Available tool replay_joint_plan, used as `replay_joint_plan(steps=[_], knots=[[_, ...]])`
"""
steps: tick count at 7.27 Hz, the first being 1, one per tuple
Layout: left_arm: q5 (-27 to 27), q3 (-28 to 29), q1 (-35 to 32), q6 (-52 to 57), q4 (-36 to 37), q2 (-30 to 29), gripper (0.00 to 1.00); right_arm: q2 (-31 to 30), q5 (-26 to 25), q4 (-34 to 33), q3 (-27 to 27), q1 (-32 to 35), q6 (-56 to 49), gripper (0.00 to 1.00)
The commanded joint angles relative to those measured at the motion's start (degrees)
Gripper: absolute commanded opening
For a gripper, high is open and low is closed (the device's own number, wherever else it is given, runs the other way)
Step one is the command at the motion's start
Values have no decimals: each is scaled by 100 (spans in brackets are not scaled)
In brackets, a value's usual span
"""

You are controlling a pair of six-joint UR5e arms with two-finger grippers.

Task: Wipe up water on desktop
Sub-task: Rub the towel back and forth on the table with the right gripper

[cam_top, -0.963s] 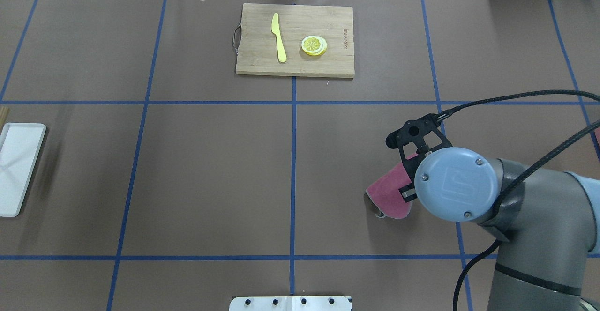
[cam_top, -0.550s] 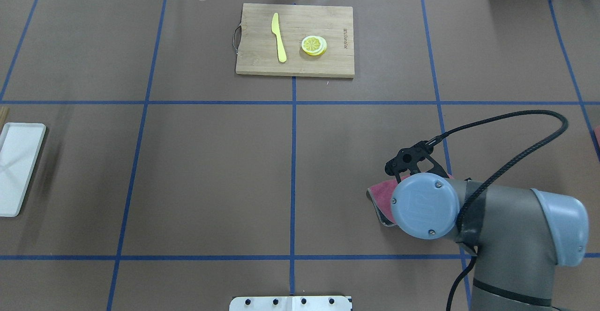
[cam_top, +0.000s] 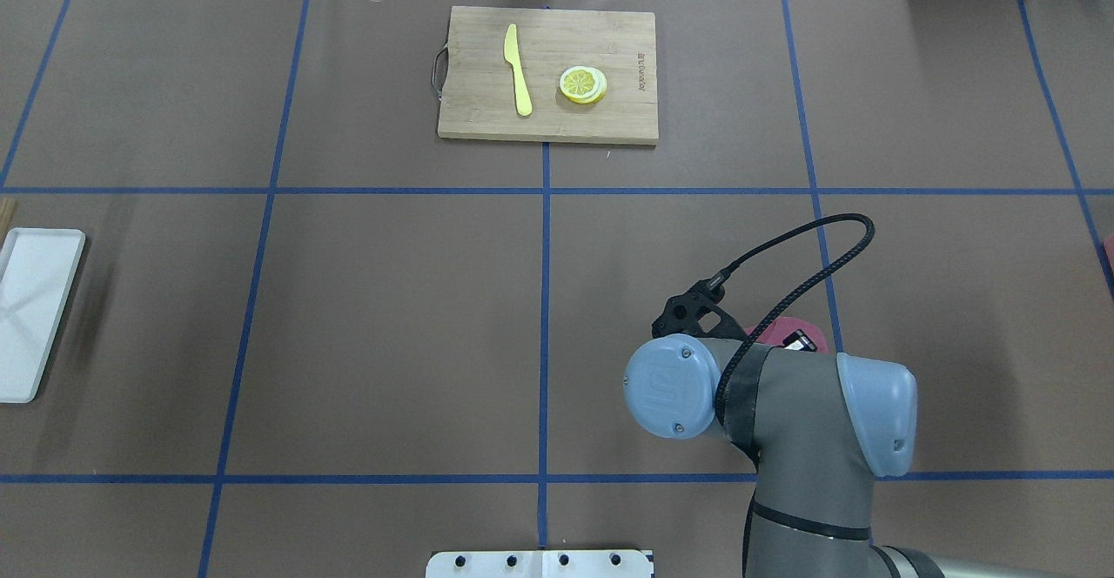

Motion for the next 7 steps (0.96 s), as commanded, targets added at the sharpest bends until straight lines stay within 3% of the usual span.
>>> replay_joint_plan(steps=[1,3,5,7], knots=[[-1,9,0,0,0,9,99,178,-41,288,-39,-136,-474,0],[-1,-26,0,0,-26,87,99,528,-50,472,-83,-330,-448,0],[-245,-35,0,0,-26,97,99,451,-50,1333,-171,-392,-466,0],[-344,-44,0,0,-35,123,99,58,-50,1082,-145,-401,-466,0]])
